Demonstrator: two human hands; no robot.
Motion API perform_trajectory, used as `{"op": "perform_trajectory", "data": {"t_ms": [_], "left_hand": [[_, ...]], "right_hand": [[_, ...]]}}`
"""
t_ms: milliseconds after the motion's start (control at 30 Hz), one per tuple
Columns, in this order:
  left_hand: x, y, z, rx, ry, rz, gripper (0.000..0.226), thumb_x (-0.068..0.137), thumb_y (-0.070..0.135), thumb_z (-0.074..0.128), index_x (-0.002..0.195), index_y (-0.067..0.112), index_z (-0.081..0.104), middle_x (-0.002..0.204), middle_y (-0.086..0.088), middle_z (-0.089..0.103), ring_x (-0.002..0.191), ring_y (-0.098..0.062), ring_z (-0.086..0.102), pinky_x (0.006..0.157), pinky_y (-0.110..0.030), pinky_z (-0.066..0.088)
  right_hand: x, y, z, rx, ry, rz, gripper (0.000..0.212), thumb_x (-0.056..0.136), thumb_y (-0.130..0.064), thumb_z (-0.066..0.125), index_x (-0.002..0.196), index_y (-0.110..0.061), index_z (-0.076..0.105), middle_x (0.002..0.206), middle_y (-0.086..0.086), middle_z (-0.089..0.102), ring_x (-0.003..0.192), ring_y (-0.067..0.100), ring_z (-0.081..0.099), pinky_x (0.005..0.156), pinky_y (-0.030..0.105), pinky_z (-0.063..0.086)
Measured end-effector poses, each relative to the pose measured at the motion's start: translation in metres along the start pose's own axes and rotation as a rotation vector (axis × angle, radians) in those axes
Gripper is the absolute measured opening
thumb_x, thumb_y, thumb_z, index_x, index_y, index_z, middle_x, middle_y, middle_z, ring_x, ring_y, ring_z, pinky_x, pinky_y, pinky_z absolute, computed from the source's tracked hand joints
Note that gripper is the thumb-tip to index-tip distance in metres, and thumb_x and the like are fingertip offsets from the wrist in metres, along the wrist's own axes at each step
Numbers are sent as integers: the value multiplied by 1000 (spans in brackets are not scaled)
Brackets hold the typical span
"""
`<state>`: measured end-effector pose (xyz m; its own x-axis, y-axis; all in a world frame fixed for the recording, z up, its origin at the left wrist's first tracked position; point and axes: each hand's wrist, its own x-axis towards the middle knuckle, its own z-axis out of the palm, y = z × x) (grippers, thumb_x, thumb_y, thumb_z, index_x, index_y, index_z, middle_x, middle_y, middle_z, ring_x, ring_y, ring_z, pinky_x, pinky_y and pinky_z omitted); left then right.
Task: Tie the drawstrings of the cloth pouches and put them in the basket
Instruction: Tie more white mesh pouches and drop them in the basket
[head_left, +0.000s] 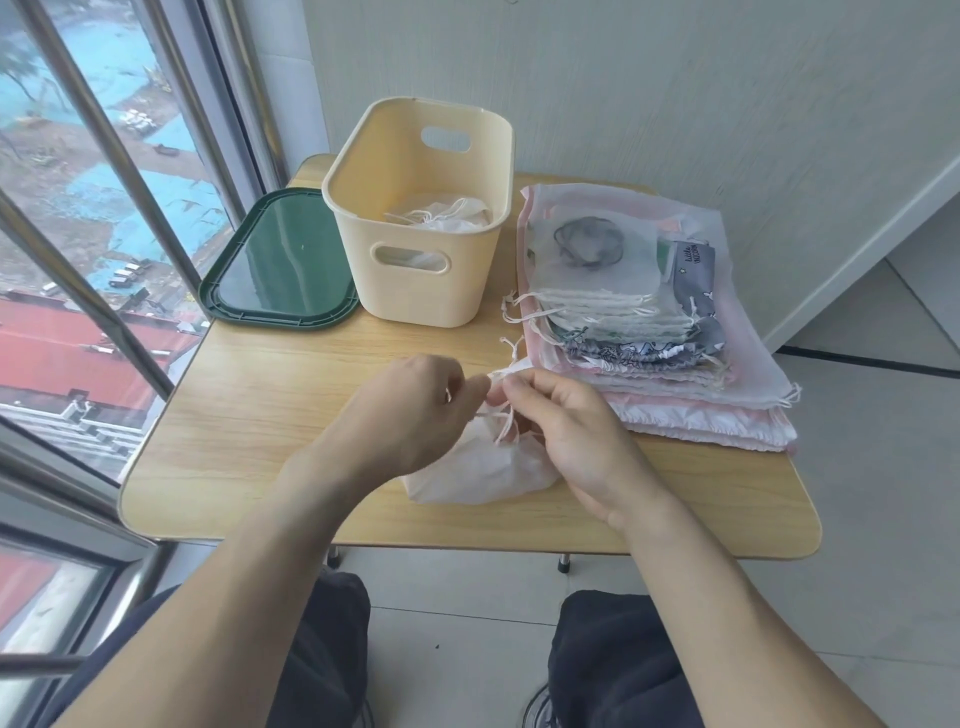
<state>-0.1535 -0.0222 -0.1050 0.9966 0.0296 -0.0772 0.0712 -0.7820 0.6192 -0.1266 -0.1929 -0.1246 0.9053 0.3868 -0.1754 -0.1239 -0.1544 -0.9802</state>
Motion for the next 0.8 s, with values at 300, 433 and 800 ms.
{"op": "perform_trajectory", "data": {"t_ms": [300,433,800], "left_hand": [[-2,6,-6,-602,-291,-220,28,103,12,42,100,1,67,77,-14,68,61,-20,57,52,-23,47],[-2,8,-4,-625,-294,-228,31,98,4,38,87,7,67,62,-5,62,50,-15,46,47,-22,35],[-3,3,-9,-331,-395,-77,65,74,75,67,63,12,68,51,7,33,53,-14,36,56,-30,27]], "right_hand": [[0,0,3,-48,-2,-106,17,100,-23,61,95,-17,76,93,-3,79,91,8,72,80,18,53],[-1,1,2,-87,-4,-115,17,99,-24,62,94,-18,76,91,-1,79,89,10,72,84,28,54],[-3,-1,2,-69,-59,-87,26,102,-23,59,90,-7,74,72,14,71,69,10,62,70,21,48]]}}
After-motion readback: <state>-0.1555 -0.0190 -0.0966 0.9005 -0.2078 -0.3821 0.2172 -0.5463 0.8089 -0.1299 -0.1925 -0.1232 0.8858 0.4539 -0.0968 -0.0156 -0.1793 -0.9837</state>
